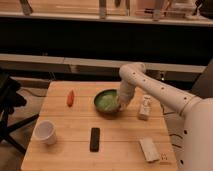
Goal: Drag the ceramic bowl in a circle
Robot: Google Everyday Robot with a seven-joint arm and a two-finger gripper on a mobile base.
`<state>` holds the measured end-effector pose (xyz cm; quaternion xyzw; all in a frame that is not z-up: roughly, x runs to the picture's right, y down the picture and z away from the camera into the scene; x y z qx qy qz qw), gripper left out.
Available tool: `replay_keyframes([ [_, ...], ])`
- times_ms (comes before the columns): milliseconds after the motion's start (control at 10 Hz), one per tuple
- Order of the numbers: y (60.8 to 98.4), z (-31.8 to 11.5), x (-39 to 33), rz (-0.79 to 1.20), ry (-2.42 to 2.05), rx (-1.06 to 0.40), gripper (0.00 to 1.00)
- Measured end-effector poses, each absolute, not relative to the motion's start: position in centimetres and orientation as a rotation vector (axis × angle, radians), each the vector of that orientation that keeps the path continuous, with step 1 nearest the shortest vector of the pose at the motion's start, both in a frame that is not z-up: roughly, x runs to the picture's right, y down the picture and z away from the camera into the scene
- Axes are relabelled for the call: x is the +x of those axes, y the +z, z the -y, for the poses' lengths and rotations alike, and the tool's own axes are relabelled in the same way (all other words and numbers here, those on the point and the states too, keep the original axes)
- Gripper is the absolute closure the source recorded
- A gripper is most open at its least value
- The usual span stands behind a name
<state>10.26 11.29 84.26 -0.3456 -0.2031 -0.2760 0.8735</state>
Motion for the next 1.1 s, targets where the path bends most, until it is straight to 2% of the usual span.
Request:
replay_keyframes([
  [1100,84.5,-12.1,7.7,0.425,-0.609,-0.778,0.99],
])
